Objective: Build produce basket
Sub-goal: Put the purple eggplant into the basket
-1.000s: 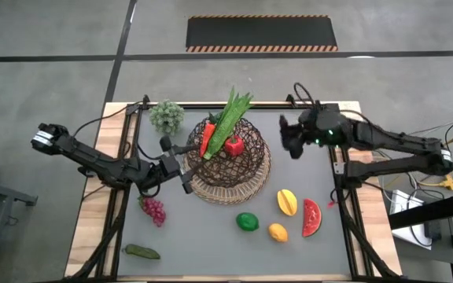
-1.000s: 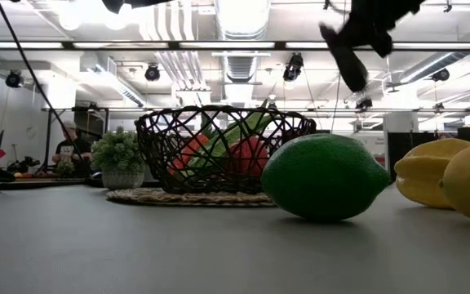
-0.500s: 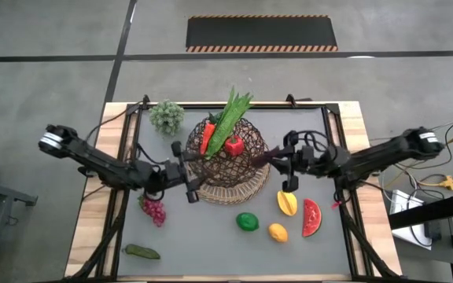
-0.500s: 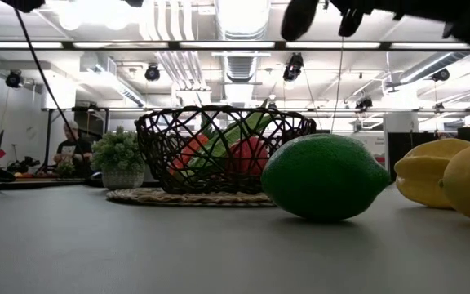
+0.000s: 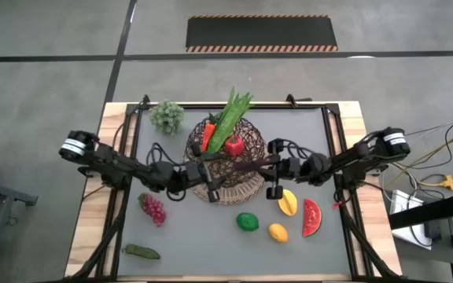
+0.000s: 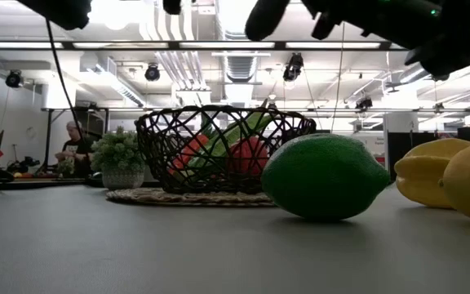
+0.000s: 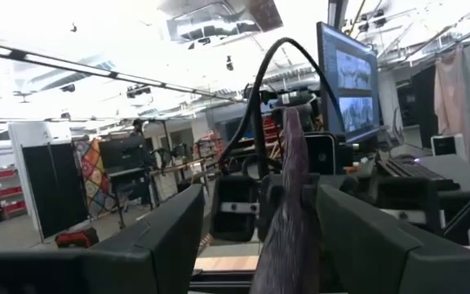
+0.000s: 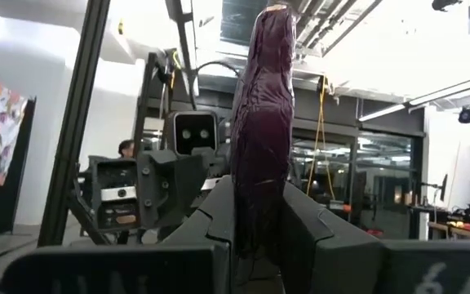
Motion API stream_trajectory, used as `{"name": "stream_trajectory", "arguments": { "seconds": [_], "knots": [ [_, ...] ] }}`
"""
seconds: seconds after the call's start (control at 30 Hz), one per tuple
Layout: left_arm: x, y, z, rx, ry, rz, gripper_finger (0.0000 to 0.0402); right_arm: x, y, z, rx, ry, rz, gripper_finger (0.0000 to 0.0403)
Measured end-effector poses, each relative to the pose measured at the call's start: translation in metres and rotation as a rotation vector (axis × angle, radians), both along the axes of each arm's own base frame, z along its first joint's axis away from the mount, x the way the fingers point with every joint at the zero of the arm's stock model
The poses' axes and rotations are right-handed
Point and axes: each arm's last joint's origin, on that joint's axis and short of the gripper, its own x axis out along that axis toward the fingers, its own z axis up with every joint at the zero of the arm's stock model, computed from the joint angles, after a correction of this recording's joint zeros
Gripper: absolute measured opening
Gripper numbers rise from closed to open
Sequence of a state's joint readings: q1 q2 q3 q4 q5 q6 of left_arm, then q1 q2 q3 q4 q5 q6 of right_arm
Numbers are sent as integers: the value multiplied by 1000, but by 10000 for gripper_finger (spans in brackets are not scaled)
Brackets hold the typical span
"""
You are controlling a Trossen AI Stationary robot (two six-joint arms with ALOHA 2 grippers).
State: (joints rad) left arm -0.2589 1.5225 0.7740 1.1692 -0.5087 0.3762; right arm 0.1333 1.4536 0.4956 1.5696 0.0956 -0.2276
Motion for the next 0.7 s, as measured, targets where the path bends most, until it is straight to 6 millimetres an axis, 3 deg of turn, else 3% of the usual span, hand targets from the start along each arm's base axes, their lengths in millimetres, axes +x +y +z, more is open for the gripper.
{"name": "stream_trajectory", "arguments": {
  "seconds": [0.23, 0.43, 0.7],
  "knots": [
    [18, 7, -12, 24, 67, 9, 222, 17, 2, -4, 2, 13, 2, 39],
    [25, 11, -30, -33, 151, -14, 222, 17, 2, -2, 6, 7, 1, 39],
    [27, 11, -37, -38, 182, -12, 214, 16, 2, -1, 13, 3, 5, 42]
  ]
}}
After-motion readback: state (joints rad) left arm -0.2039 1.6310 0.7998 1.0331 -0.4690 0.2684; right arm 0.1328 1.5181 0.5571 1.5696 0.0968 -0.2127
